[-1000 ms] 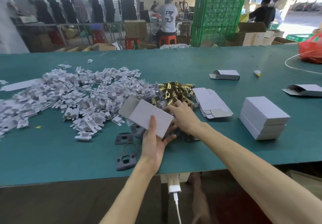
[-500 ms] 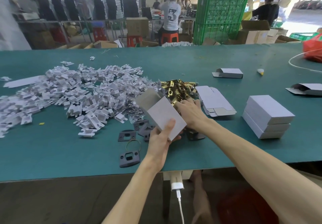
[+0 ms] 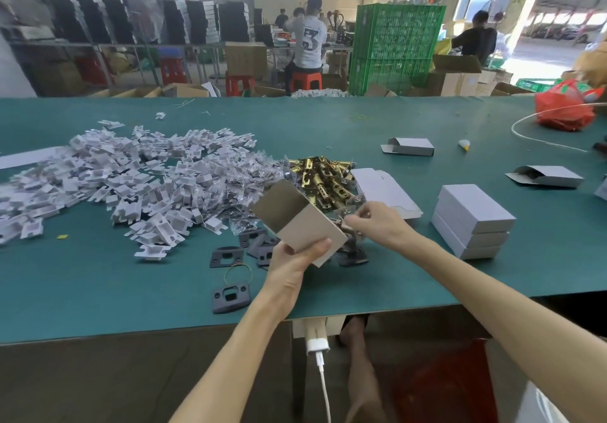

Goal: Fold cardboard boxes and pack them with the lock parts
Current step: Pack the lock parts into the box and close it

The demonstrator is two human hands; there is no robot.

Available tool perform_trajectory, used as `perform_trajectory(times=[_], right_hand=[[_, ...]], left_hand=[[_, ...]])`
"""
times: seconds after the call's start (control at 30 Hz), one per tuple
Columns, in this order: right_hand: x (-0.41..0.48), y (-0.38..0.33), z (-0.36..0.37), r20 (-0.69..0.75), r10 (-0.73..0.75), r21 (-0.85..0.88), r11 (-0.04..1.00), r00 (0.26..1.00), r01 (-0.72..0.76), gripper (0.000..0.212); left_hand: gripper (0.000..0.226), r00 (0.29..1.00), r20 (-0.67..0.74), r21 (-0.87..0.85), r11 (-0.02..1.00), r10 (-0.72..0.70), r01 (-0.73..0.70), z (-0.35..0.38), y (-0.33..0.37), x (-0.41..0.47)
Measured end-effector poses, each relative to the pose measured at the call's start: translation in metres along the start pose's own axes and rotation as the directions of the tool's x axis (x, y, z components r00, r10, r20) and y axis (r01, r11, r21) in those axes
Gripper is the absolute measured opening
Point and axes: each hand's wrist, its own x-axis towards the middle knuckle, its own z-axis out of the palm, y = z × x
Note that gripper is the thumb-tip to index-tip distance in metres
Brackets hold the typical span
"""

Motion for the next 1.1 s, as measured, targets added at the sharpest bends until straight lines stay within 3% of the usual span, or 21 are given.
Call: perform_trajectory(times=[0.1, 0.23, 0.33, 0.47, 0.63, 0.8, 1.0, 1.1], right_hand=[[-0.016, 0.014, 0.006, -0.003, 0.003, 0.026, 1.000, 1.000, -0.003, 0.031], [-0.021, 0.015, 0.007, 0.106, 0.038, -0.047, 0.998, 0.994, -0.034, 0.042], [-0.019, 0.008, 0.003, 0.154, 0.057, -0.094, 0.995, 0.986, -0.043, 0.043], [-0.024, 0.002, 0.013, 0.107, 0.025, -0.156, 0.988, 0.994, -0.008, 0.032], [-0.023, -0.014, 0.015, 0.035, -0.024, -0.416, 0.909, 0.999, 0.036, 0.042], [-0.018, -0.020, 0.018, 0.128, 0.039, -0.149, 0.989, 0.991, -0.019, 0.044], [-0.016, -0.014, 0.010, 0.046, 0.037, -0.078, 0.996, 0.998, -0.034, 0.029], [-0.019, -0.008, -0.001, 0.009, 0.108, 0.236, 0.966, 0.994, -0.107, 0.016]], left_hand=[[0.030, 1.000, -0.004, 0.021, 0.999, -0.027, 0.027, 0.001, 0.001, -0.002], [0.047, 0.991, -0.087, -0.159, 0.983, -0.103, 0.088, 0.003, 0.006, 0.000], [0.049, 0.991, -0.084, -0.115, 0.989, -0.100, 0.090, 0.004, 0.007, -0.001], [0.057, 0.994, -0.069, -0.065, 0.994, -0.090, 0.086, 0.002, 0.004, -0.002], [0.057, 0.995, -0.060, -0.055, 0.995, -0.083, 0.080, 0.001, 0.004, -0.001], [0.055, 0.993, -0.080, -0.051, 0.996, -0.083, 0.079, 0.001, 0.003, -0.001], [0.053, 0.997, -0.046, -0.029, 0.998, -0.055, 0.054, 0.000, 0.001, 0.000], [0.051, 0.999, -0.019, 0.050, 0.998, -0.036, 0.037, -0.002, -0.002, 0.002]])
